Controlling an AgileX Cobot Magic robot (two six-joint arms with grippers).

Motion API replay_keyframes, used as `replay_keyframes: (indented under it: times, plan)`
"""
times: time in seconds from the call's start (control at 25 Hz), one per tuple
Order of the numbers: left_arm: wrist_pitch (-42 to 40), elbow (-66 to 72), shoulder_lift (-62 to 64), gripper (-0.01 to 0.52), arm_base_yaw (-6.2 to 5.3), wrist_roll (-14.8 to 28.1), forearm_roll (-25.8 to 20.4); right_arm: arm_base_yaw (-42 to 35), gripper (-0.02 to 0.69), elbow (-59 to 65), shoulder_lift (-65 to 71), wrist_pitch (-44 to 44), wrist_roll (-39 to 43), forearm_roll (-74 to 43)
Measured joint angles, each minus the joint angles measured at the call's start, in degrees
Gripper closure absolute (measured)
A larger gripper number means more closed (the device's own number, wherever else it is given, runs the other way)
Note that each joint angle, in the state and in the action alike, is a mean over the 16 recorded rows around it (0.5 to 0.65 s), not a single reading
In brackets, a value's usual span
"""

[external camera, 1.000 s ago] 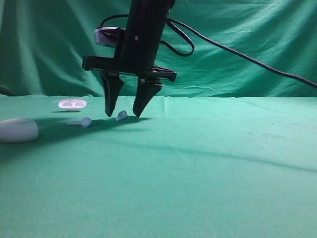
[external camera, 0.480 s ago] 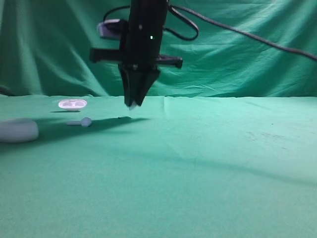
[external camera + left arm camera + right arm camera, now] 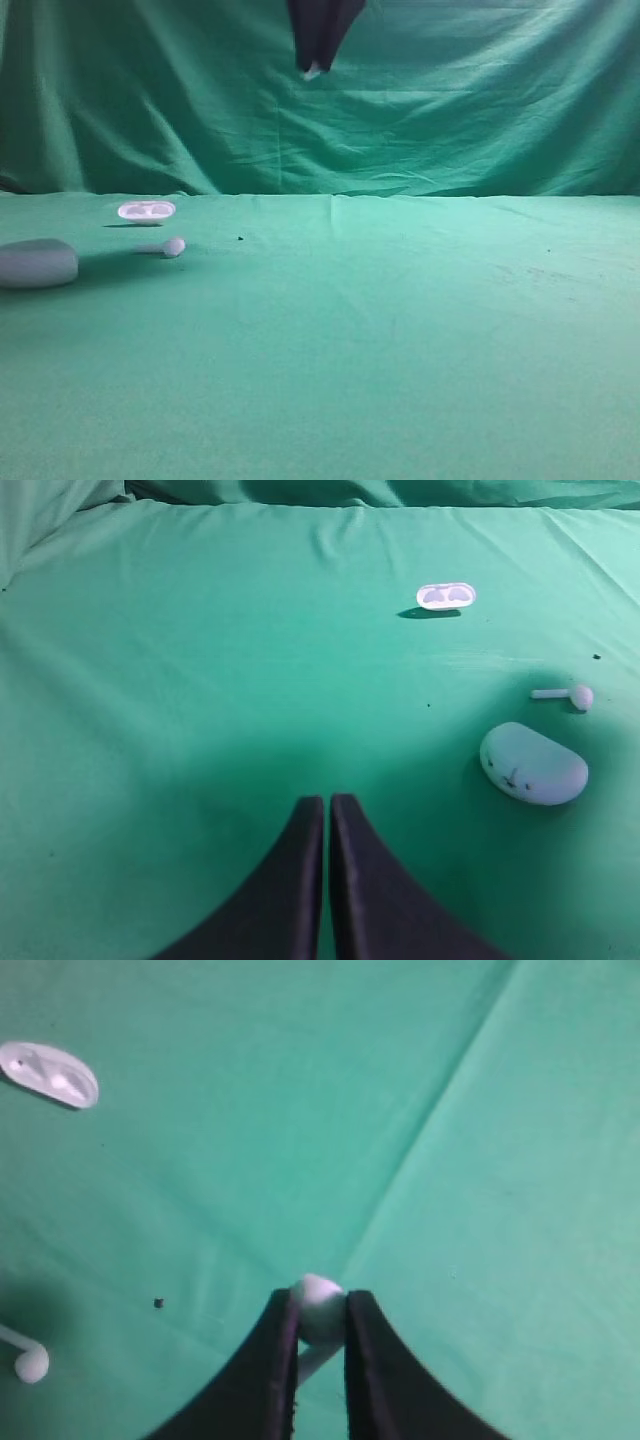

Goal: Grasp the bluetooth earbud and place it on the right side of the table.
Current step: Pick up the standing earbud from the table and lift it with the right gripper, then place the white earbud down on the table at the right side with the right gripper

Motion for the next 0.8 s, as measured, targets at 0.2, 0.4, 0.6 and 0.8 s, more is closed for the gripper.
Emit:
replay_keyframes:
  times: [0.2, 0.4, 0.6, 0.8]
  plan:
    - [0.0, 0.0, 0.0, 0.514, 0.0, 0.0, 0.0, -6.3, 0.582, 13.7, -6.2, -2.2, 1.1, 0.2]
    - [0.0, 0.0, 0.0, 0.514, 0.0, 0.0, 0.0, -11.9, 0.582, 27.9, -10.1, -7.6, 1.8, 0.7]
    - [0.0, 0.0, 0.0, 0.514, 0.0, 0.0, 0.0, -15.0, 0.579, 38.1, -11.9, -15.1, 2.0, 1.3]
    - [0.0, 0.0, 0.0, 0.514, 0.0, 0.0, 0.0, -16.0, 0.509, 43.5, -12.2, -21.5, 2.0, 1.9]
